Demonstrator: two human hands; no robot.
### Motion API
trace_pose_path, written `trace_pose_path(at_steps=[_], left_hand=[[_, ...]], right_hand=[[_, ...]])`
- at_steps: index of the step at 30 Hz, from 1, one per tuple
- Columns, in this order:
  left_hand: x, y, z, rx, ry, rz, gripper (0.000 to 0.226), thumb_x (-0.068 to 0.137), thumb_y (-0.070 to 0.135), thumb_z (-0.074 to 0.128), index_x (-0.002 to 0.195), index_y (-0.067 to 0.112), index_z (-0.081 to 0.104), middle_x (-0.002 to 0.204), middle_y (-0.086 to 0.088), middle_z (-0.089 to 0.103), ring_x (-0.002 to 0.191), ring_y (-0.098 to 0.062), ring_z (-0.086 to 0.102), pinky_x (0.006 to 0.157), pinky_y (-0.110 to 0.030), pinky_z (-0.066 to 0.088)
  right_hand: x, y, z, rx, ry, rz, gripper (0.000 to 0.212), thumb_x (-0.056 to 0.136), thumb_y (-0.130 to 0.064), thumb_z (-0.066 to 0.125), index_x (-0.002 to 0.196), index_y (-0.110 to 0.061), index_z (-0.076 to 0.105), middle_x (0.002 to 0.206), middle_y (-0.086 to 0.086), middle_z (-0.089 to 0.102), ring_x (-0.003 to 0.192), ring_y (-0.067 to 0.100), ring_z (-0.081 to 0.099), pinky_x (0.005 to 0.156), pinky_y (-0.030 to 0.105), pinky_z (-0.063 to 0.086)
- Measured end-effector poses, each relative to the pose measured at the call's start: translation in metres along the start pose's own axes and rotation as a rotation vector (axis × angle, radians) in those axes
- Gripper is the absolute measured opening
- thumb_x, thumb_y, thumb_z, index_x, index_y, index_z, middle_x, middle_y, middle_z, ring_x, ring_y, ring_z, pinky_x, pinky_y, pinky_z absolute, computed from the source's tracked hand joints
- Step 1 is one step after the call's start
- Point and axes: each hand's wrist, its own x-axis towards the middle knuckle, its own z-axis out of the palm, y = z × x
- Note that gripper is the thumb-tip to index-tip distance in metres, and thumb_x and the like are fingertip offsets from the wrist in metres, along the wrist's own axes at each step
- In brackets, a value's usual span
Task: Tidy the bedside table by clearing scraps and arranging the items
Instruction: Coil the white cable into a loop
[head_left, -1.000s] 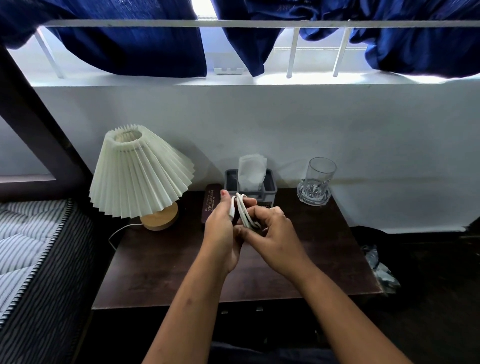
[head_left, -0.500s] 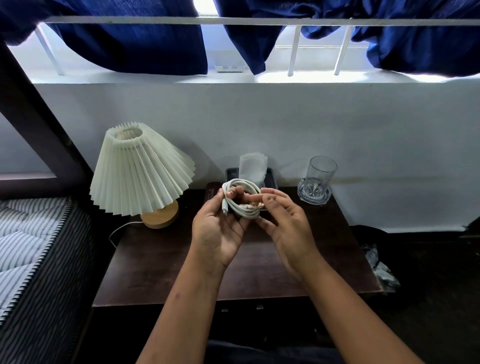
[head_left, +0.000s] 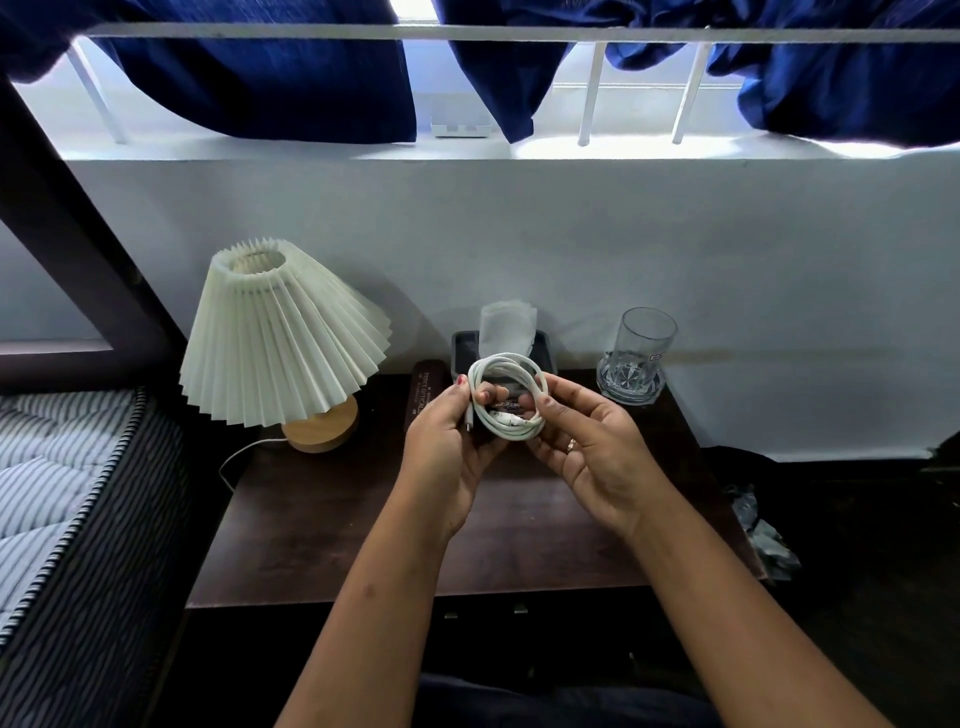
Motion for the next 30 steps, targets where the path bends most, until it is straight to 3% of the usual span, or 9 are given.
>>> trace_pose_path(at_steps=[5, 8, 10, 12, 15, 21, 24, 27, 30], left_hand=[[0.002, -0.008, 0.001, 0.289, 0.104, 0.045, 0.032, 0.099, 0.023, 0.035, 0.082, 0.016, 0.061, 0.077, 0.000, 0.061, 0.077, -0.017, 0.058, 0.073, -0.032, 0.050], [0.002, -0.008, -0.003, 0.433, 0.068, 0.045, 0.036, 0.099, 0.028, 0.034, 0.079, 0.013, 0.060, 0.077, -0.005, 0.064, 0.074, -0.017, 0.060, 0.067, -0.029, 0.051], [0.004, -0.011, -0.009, 0.656, 0.067, 0.113, 0.035, 0.098, 0.029, 0.039, 0.077, 0.011, 0.061, 0.075, -0.007, 0.064, 0.071, -0.018, 0.059, 0.063, -0.030, 0.051], [0.007, -0.013, -0.017, 0.909, 0.102, 0.213, 0.031, 0.095, 0.029, 0.047, 0.078, 0.013, 0.067, 0.071, -0.003, 0.065, 0.067, -0.018, 0.058, 0.069, -0.038, 0.054], [0.007, -0.013, -0.021, 1.164, 0.114, 0.297, 0.026, 0.091, 0.029, 0.053, 0.085, 0.015, 0.073, 0.062, 0.007, 0.059, 0.059, -0.012, 0.052, 0.073, -0.039, 0.054], [0.005, -0.017, -0.014, 1.171, 0.089, 0.283, 0.023, 0.091, 0.023, 0.052, 0.081, 0.013, 0.069, 0.057, 0.008, 0.054, 0.059, -0.016, 0.052, 0.073, -0.046, 0.054], [0.003, -0.019, -0.008, 1.142, 0.092, 0.318, 0.023, 0.093, 0.021, 0.049, 0.081, 0.012, 0.067, 0.057, 0.008, 0.053, 0.063, -0.019, 0.055, 0.073, -0.047, 0.054], [0.001, -0.023, -0.004, 1.136, 0.070, 0.334, 0.024, 0.094, 0.020, 0.046, 0.084, 0.007, 0.065, 0.061, 0.005, 0.054, 0.069, -0.025, 0.058, 0.073, -0.049, 0.053], [0.000, -0.025, -0.001, 1.130, 0.051, 0.340, 0.025, 0.094, 0.020, 0.046, 0.082, 0.007, 0.064, 0.062, 0.003, 0.055, 0.067, -0.024, 0.058, 0.072, -0.050, 0.053]], right_hand=[[0.002, -0.004, -0.004, -0.179, 0.079, -0.116, 0.035, 0.081, 0.003, 0.062, 0.115, -0.005, 0.058, 0.081, 0.007, 0.064, 0.064, 0.006, 0.067, 0.057, 0.021, 0.056], [0.002, -0.004, -0.004, -0.314, 0.102, -0.167, 0.033, 0.079, 0.004, 0.064, 0.110, -0.005, 0.060, 0.076, 0.005, 0.064, 0.063, 0.005, 0.066, 0.056, 0.020, 0.055], [0.003, -0.003, -0.007, -0.403, 0.122, -0.193, 0.028, 0.078, 0.004, 0.067, 0.102, -0.009, 0.063, 0.075, 0.005, 0.066, 0.063, 0.007, 0.067, 0.054, 0.019, 0.054], [0.005, -0.001, -0.012, -0.591, 0.182, -0.259, 0.025, 0.074, -0.001, 0.073, 0.090, -0.018, 0.066, 0.076, 0.006, 0.069, 0.067, 0.013, 0.067, 0.057, 0.023, 0.054], [0.010, 0.000, -0.018, -0.982, 0.274, -0.375, 0.021, 0.068, -0.011, 0.079, 0.083, -0.021, 0.068, 0.073, 0.002, 0.071, 0.065, 0.013, 0.066, 0.064, 0.024, 0.055], [0.009, 0.002, -0.015, -1.229, 0.330, -0.511, 0.020, 0.067, -0.011, 0.076, 0.079, -0.018, 0.061, 0.065, -0.004, 0.060, 0.059, 0.014, 0.055, 0.056, 0.016, 0.041], [0.010, 0.006, -0.012, -1.283, 0.334, -0.571, 0.033, 0.067, -0.010, 0.076, 0.078, -0.021, 0.047, 0.073, -0.002, 0.053, 0.066, 0.016, 0.048, 0.057, 0.024, 0.032], [0.012, 0.010, -0.011, -1.300, 0.343, -0.557, 0.038, 0.070, -0.013, 0.075, 0.080, -0.021, 0.040, 0.077, -0.002, 0.054, 0.070, 0.018, 0.049, 0.063, 0.026, 0.032], [0.012, 0.009, -0.009, -1.266, 0.390, -0.520, 0.029, 0.077, -0.015, 0.071, 0.080, -0.020, 0.043, 0.075, -0.002, 0.057, 0.069, 0.018, 0.052, 0.061, 0.023, 0.034]])
